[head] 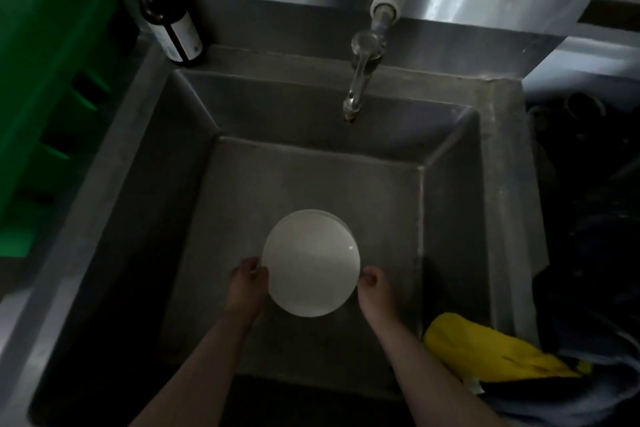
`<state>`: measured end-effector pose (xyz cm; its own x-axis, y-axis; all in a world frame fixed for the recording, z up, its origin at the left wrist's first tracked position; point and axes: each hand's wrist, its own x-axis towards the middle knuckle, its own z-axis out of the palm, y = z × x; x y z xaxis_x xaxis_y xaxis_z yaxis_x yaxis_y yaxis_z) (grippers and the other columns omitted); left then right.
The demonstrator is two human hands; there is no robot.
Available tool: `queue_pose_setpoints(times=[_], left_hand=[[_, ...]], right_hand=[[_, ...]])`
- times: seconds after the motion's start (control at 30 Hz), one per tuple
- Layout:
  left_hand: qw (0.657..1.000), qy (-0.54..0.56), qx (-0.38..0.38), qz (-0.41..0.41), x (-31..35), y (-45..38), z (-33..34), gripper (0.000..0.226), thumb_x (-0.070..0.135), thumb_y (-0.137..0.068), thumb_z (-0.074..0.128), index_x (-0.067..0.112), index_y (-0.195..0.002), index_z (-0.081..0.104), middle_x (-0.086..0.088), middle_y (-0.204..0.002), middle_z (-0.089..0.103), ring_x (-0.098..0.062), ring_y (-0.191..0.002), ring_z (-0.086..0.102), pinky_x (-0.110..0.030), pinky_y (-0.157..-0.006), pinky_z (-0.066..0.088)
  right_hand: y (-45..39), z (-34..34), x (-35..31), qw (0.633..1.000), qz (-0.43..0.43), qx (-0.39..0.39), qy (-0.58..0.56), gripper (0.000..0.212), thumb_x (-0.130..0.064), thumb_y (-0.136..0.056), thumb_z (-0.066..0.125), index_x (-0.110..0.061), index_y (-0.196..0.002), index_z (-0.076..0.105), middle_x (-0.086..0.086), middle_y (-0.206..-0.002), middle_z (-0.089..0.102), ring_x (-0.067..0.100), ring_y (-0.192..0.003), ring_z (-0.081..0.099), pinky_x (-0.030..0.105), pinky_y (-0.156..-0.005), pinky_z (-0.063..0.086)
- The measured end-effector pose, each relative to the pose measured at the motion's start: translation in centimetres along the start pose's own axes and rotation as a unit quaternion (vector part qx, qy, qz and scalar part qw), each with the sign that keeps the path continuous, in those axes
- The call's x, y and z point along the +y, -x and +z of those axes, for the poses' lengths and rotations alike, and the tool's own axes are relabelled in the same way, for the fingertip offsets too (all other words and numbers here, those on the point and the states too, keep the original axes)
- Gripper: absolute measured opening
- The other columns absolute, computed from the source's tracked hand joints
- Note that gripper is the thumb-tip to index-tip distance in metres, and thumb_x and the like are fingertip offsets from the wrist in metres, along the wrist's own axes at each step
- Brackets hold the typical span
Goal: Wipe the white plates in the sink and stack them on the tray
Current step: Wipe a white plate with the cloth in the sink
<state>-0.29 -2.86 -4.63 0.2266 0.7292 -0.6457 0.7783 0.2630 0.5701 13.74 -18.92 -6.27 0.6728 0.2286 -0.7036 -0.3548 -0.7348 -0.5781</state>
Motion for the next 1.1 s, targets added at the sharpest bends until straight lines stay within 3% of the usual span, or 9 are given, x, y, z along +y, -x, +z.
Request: queue_pose_setpoints(times=[0.1, 0.27, 0.4, 0.6, 0.77, 0.83, 0.97, 1.1], left_hand=[[1.0, 0.01, -0.003, 0.004, 0.0, -1.0, 0.0, 0.032, 0.011, -0.1, 0.053, 0.003, -0.132, 0.056, -0.014, -0.115, 0.062, -0.02, -0.095, 0.053, -0.029, -0.08, 0.038], [0.999, 0.006, -0.014, 0.038, -0.4, -2.2, 0.3, 0.03, 0.013, -0.101, 0.051, 0.013, -0.13, 0.059, -0.005, -0.109, 0.06, -0.023, -0.097, 0.057, -0.034, -0.083, 0.045], [0.998, 0.008, -0.003, 0.06, -0.7, -2.5, 0.4, 0.026, 0.006, -0.098, 0.052, 0.027, -0.11, 0.064, -0.002, -0.1, 0.066, -0.028, -0.097, 0.065, -0.034, -0.084, 0.049], [1.0, -0.005, 0.006, 0.006, -1.1, -2.7, 0.8, 0.029, 0.016, -0.1, 0.053, 0.015, -0.129, 0.058, -0.006, -0.113, 0.061, -0.025, -0.103, 0.058, -0.037, -0.089, 0.048], [0.999, -0.018, -0.008, -0.034, -2.1, -2.6, 0.8, 0.027, 0.021, -0.1, 0.054, 0.014, -0.125, 0.055, -0.002, -0.104, 0.058, -0.023, -0.095, 0.056, -0.035, -0.084, 0.046], [0.999, -0.029, -0.012, -0.042, -2.8, -2.5, 0.8, 0.027, 0.024, -0.1, 0.053, 0.013, -0.125, 0.056, -0.004, -0.107, 0.059, -0.024, -0.098, 0.056, -0.037, -0.089, 0.048], [0.996, -0.039, -0.025, -0.071, -3.7, -1.9, 0.6, 0.021, 0.026, -0.101, 0.05, 0.012, -0.111, 0.061, -0.007, -0.102, 0.064, -0.028, -0.099, 0.062, -0.038, -0.089, 0.049], [0.996, -0.027, -0.026, -0.08, -5.0, -1.1, 0.4, 0.018, 0.019, -0.1, 0.05, 0.006, -0.104, 0.063, -0.014, -0.104, 0.066, -0.031, -0.099, 0.061, -0.037, -0.087, 0.047]], right_hand=[[-1.2, 0.8, -0.2, 1.0, -0.002, 0.004, -0.001, 0.014, -0.009, -0.097, 0.052, -0.022, -0.101, 0.051, -0.004, -0.089, 0.056, 0.002, -0.074, 0.048, 0.02, -0.057, 0.037], [-2.3, 1.3, -0.4, 0.999, -0.009, 0.025, -0.02, 0.019, -0.005, -0.094, 0.049, -0.016, -0.106, 0.059, -0.001, -0.09, 0.059, 0.009, -0.077, 0.052, 0.02, -0.056, 0.037], [-2.5, 1.6, -0.4, 0.998, -0.007, 0.028, -0.055, 0.024, -0.003, -0.092, 0.051, -0.016, -0.108, 0.064, -0.004, -0.091, 0.062, 0.011, -0.083, 0.058, 0.022, -0.058, 0.041], [-2.6, 1.7, -0.6, 0.998, 0.017, 0.037, -0.047, 0.016, -0.009, -0.093, 0.051, -0.019, -0.103, 0.059, -0.002, -0.089, 0.059, 0.008, -0.077, 0.054, 0.025, -0.057, 0.041], [-2.2, 1.8, 0.5, 0.998, 0.025, 0.039, -0.031, 0.009, -0.014, -0.096, 0.053, -0.023, -0.096, 0.054, -0.002, -0.09, 0.057, 0.009, -0.078, 0.053, 0.025, -0.061, 0.042], [-1.9, 1.7, 1.0, 0.999, 0.03, 0.036, -0.027, 0.007, -0.016, -0.098, 0.052, -0.022, -0.096, 0.053, -0.003, -0.089, 0.056, 0.007, -0.077, 0.053, 0.024, -0.059, 0.04], [-1.0, 1.5, 1.9, 0.999, 0.046, 0.018, -0.011, 0.005, -0.019, -0.1, 0.051, -0.018, -0.102, 0.056, -0.002, -0.089, 0.057, 0.009, -0.078, 0.053, 0.024, -0.058, 0.038], [0.1, 1.0, 3.1, 0.998, 0.055, 0.013, -0.017, 0.007, -0.019, -0.099, 0.054, -0.015, -0.1, 0.06, 0.004, -0.093, 0.062, 0.016, -0.081, 0.056, 0.031, -0.07, 0.043]])
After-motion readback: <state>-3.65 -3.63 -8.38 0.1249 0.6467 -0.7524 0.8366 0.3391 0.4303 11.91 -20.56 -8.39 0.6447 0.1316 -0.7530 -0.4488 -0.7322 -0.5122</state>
